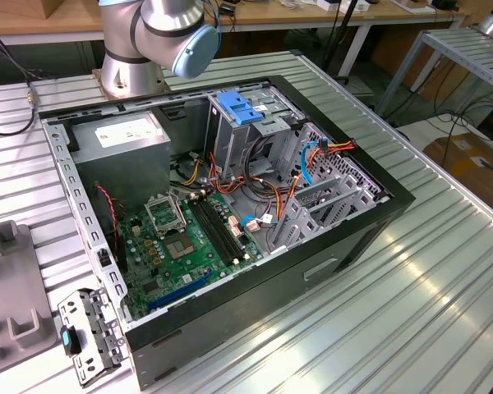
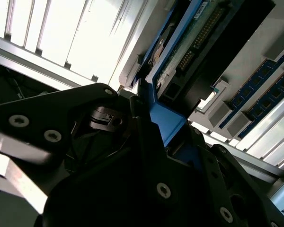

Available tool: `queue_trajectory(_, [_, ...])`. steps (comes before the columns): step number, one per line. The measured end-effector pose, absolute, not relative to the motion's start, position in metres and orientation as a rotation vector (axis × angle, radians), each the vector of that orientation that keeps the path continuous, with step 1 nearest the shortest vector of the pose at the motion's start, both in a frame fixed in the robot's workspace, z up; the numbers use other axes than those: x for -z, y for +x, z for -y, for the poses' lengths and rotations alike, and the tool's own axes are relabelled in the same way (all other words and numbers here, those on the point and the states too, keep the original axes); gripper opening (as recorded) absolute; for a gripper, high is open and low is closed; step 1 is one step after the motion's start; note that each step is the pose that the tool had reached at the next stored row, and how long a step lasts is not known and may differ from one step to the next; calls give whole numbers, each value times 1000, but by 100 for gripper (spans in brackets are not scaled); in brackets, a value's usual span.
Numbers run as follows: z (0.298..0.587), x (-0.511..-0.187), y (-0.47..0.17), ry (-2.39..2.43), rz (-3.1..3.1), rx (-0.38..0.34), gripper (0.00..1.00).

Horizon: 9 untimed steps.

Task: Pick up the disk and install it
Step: 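Pick up the disk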

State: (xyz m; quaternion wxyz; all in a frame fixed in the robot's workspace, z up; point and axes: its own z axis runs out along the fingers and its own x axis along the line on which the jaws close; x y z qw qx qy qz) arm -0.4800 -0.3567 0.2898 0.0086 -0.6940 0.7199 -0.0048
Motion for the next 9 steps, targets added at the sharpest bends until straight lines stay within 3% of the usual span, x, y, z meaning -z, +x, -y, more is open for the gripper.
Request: queue_trajectory(9, [357,-290,-480,-2171,-2247,15,37])
